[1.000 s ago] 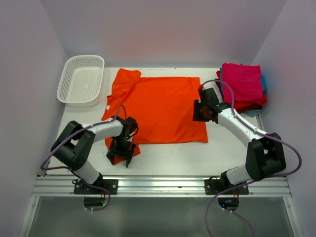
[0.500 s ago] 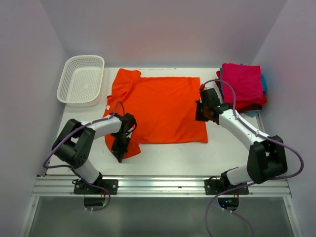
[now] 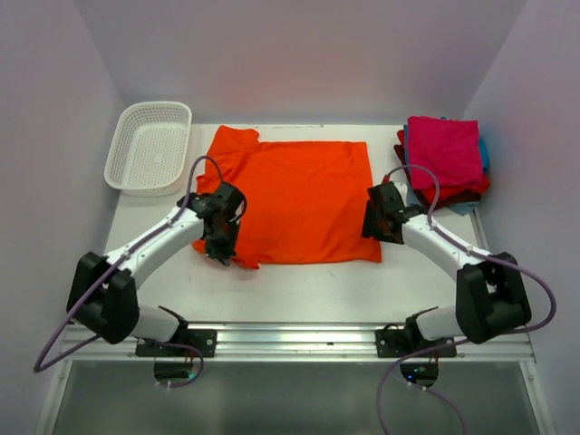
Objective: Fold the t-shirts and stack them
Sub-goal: Fold the tshirt
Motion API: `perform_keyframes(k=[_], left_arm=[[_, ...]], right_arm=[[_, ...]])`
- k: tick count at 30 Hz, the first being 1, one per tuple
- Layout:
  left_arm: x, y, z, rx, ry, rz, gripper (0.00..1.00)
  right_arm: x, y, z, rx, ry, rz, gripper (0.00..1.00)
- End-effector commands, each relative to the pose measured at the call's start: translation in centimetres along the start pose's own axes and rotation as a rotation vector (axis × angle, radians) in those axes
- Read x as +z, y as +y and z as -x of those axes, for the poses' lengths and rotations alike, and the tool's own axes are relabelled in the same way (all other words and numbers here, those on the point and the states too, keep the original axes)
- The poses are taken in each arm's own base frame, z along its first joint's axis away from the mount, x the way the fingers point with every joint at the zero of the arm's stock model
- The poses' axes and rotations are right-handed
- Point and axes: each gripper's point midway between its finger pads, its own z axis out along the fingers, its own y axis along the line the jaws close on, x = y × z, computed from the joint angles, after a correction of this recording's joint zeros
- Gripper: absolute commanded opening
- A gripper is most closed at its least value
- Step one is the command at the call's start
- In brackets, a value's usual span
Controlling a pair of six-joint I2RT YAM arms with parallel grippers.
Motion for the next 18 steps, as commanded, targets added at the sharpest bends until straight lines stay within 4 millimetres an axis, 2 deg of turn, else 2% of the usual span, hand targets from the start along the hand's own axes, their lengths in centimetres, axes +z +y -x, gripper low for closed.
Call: perform_keyframes(k=[1,3,7,10,11,15,18], left_arm=[[-3.9,0.1,1.8,-0.019,-0.130,-0.003,0.00],[-4.4,0.3,1.8,-0.008,-0.151,0.000,0.00],[-3.4,0.3,1.3,0.015,-0.134,-0.008,0.00],[-2.8,0.3,1.0,0.022,-0.126,-0.016,0.00],[-2.7,0.2,1.0,0.022,-0.128,-0.018,0.00],[-3.0,0.2,1.1,0.024,-0.142,-0.020,0.00],[-3.1,0.2,1.3,0.029,-0.147,-0.020,0.00]], right_arm=[[-0.9,-1.6,0.4,0.116,-0.075,-0.047,0.70],[-0.9,-1.7,-0.2,0.171,-0.070,-0.047,0.68],[-0.3,-1.7,-1.9,0.234,-0.034,-0.048,0.65],[0.4,-1.3,-3.6,0.270,0.016,-0.033,0.55],[0.6,-1.3,-4.3,0.275,0.035,-0.029,0.48],[0.7,-1.0,-5.7,0.298,0.068,-0.004,0.36],[0.3,-1.4,-6.1,0.303,0.068,-0.005,0.36]])
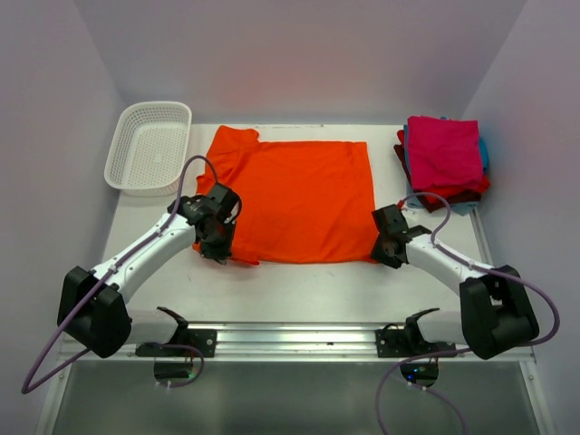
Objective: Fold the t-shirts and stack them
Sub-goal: Fold the tshirt
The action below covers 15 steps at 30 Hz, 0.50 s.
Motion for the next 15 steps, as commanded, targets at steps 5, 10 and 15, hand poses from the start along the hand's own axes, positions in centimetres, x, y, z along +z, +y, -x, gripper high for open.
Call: perform_keyframes(k=[5,10,15], left_arm=[[-0.3,-0.2,0.8,0.024,-0.027,-0.007,0.00],[-0.1,-0.1,0.6,0.026,-0.024,-0.006,0.00],[0.6,0.1,0.3,0.024,-0.020,-0.001,0.00]], right_arm=[[-0.3,0.4,0.1,0.063,-0.024,0.042,0.40],[0.7,1.0,-0.4,0.064,0.003,0.051,0.38],[1.5,1.7,-0.6,0.069,0.016,0.066,0.10]])
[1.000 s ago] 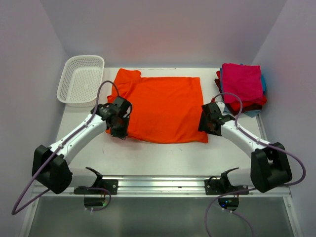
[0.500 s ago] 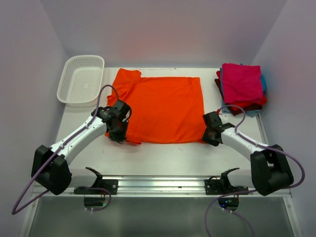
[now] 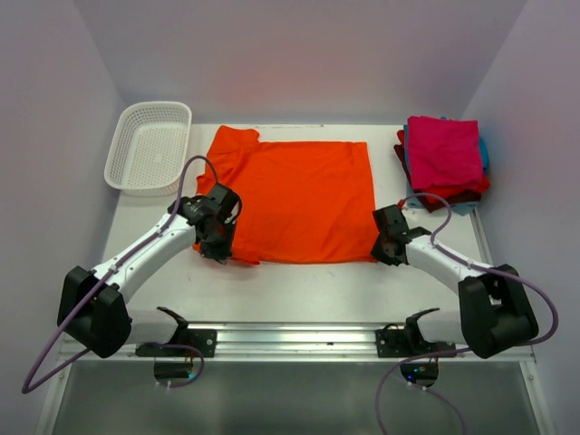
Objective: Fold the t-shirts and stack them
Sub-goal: Fold the tshirt
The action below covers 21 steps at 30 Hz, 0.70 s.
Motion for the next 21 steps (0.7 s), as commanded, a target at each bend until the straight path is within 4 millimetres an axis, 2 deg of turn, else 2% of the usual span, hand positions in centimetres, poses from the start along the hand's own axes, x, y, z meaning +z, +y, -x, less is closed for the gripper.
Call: perform_keyframes(k=[1,5,9,15,17,19,21], left_arm=[[0.6,0.1,0.1,0.023,-0.010,0.002,0.00],[1.2,-0.1,-0.1,0.026,-0.009,-0.019,0.00],[1.3,-0.1,1.2,0.029,-0.063,-0.017,0.00],[3.0,2.0,3.9,0.001,-0.085,0.021,0.00],[3.6,2.9,5.0,-0.022,-0.081,0.062,0.00],[3.7,3.1,5.9,-0.021,-0.086,0.079,0.00],[3.4,3.7,7.6,-0.025,-0.122,0.129,0.00]], right_arm=[[1.1,1.0,-0.5,0.037,0.024,0.030,0.01],[0.1,1.0,0.3,0.040,-0.004,0.038,0.00],[-1.8,0.8,1.7,0.033,-0.053,0.043,0.00],[-3.8,1.6,6.3,0.006,-0.182,0.029,0.00],[-3.8,2.3,7.9,-0.008,-0.210,0.023,0.00],[-3.5,3.1,9.2,-0.021,-0.223,0.012,0.00],[-3.2,3.4,10.4,-0.032,-0.243,0.003,0.00]])
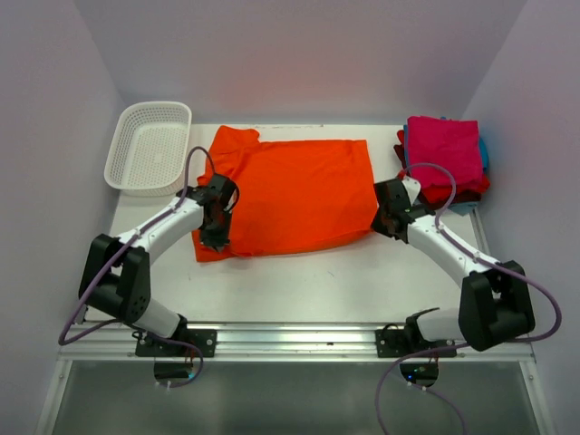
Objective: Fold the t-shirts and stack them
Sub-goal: Fold the tshirt
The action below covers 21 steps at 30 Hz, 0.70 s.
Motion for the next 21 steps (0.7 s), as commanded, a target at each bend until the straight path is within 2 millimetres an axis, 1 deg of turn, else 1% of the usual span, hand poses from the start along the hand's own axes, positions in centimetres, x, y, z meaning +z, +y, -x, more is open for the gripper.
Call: perform_keyframes(k=[1,2,3,4,5,6,7,8,9,11,13,17,21], left_arm=[[-1.1,0.6,5.3,0.014,-0.155,0.053,0.00],[-1.3,1.1,6.5,0.001,-0.168,0.079,0.00],[-1.4,1.4,7.2,-0.005,-0.178,0.093,0.00],[-1.4,1.5,7.7,-0.006,-0.183,0.103,0.00],[-1.4,1.4,8.7,-0.010,-0.188,0.107,0.00],[-1.4,1.3,9.3,-0.006,-0.191,0.107,0.00],[-1.4,1.2,9.7,-0.005,-0.193,0.106,0.00],[-1.3,1.2,10.6,-0.005,-0.194,0.114,0.00],[-1.3,1.1,11.0,-0.005,-0.198,0.119,0.00],[-1.0,1.1,11.8,0.005,-0.190,0.130,0.00],[-0.8,1.7,12.5,0.015,-0.190,0.168,0.00],[-0.3,2.5,13.3,0.012,-0.185,0.207,0.00],[0.2,2.9,13.9,0.005,-0.183,0.220,0.00]], right_arm=[[0.4,1.0,4.3,-0.013,-0.103,-0.020,0.00],[1.4,1.1,4.4,-0.029,-0.093,-0.032,0.00],[1.7,1.4,4.6,-0.034,-0.090,-0.034,0.00],[1.9,2.0,5.5,-0.033,-0.100,-0.030,0.00],[2.9,2.1,5.3,-0.046,-0.080,-0.046,0.00],[3.4,2.4,5.3,-0.051,-0.069,-0.049,0.00],[3.6,3.0,5.9,-0.051,-0.074,-0.040,0.00],[4.4,3.1,5.6,-0.058,-0.061,-0.049,0.00],[4.7,3.3,5.8,-0.057,-0.061,-0.047,0.00],[5.1,3.8,6.0,-0.061,-0.058,-0.045,0.00],[5.8,3.9,6.2,-0.065,-0.059,-0.057,0.00],[5.8,3.7,6.9,-0.065,-0.072,-0.067,0.00],[5.6,3.3,7.8,-0.057,-0.094,-0.079,0.00]])
